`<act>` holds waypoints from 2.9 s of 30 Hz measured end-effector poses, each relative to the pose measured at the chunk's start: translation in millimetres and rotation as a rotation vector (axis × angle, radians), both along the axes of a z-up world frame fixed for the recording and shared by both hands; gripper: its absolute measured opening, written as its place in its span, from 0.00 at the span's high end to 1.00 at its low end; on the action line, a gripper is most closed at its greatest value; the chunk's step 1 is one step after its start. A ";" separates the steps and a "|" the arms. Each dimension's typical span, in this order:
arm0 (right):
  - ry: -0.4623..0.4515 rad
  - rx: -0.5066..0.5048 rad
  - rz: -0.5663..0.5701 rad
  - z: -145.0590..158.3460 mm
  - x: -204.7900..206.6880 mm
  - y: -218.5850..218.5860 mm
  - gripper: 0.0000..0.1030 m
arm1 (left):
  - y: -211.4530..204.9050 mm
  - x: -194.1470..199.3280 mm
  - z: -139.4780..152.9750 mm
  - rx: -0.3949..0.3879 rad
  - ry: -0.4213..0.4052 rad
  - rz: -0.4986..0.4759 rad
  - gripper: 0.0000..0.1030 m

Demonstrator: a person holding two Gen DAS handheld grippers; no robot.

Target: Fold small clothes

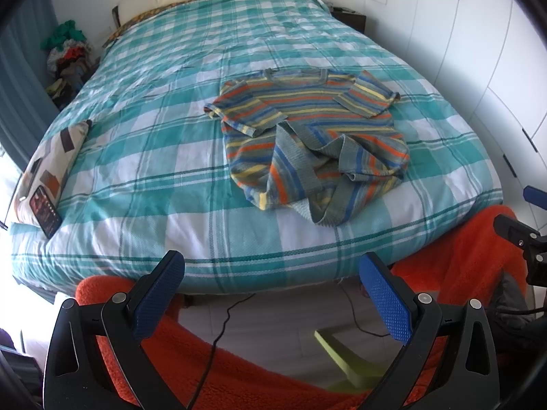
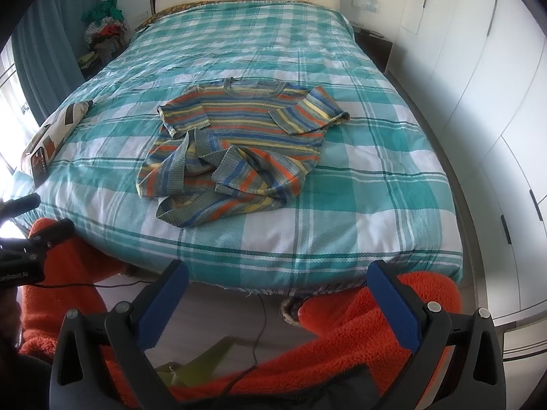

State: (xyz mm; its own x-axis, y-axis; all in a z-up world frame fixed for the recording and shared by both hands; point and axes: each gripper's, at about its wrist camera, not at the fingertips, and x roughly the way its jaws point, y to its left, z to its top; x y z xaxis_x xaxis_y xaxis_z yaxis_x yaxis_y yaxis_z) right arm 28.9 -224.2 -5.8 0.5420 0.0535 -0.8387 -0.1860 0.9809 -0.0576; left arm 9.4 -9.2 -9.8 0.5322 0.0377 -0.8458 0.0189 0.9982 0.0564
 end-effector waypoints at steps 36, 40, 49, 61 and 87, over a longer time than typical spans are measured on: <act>0.021 0.003 0.050 -65.9 88.3 5.2 0.00 | -34.6 170.0 -137.9 0.123 0.157 -0.101 0.45; 0.016 -0.010 0.044 -65.1 84.8 -0.9 0.00 | 11.1 154.4 -131.5 -0.066 0.181 0.002 0.91; 0.081 0.081 0.157 -115.0 141.8 67.2 0.01 | 64.7 110.4 -97.5 -0.194 0.112 0.088 0.92; 0.067 0.034 0.032 -109.3 134.6 22.8 0.94 | 65.9 100.2 -88.8 -0.151 0.046 0.048 0.92; 0.289 -0.016 0.007 -127.4 53.7 -57.8 0.98 | 77.0 39.1 -114.4 0.050 0.188 -0.100 0.94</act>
